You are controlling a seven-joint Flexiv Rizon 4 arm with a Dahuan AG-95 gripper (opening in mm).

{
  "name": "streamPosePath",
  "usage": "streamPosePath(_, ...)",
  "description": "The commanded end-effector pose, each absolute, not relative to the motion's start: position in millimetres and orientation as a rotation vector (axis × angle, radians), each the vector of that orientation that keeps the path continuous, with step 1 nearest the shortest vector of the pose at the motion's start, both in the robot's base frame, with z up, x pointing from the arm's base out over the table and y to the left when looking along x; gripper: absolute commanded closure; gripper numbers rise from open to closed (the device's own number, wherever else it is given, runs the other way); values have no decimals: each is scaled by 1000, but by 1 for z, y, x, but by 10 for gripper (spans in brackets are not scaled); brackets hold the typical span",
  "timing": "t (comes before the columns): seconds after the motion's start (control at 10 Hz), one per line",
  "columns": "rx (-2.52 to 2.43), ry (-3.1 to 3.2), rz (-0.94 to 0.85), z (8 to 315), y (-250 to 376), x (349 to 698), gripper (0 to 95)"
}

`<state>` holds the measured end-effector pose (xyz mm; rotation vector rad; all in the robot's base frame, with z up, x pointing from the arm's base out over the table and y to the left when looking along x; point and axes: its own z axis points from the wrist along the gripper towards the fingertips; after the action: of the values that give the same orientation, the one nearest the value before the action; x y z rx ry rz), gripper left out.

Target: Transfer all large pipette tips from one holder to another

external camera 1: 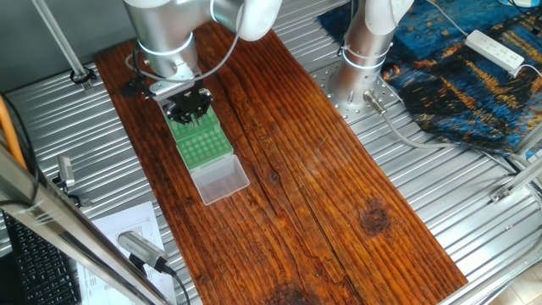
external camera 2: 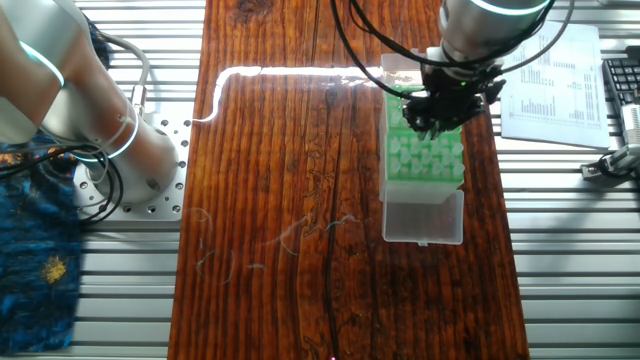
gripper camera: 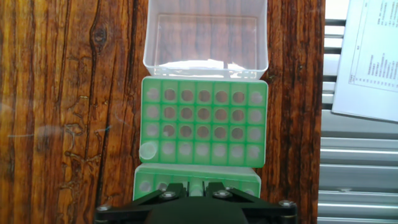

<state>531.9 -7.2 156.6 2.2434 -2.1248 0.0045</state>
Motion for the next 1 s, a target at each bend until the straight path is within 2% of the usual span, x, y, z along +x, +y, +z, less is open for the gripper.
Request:
streamPosePath(0.1,2243,-2123,4,158,-7,533,950)
streamPosePath(1.0,2237,-2110,-29,189,-8,533,950)
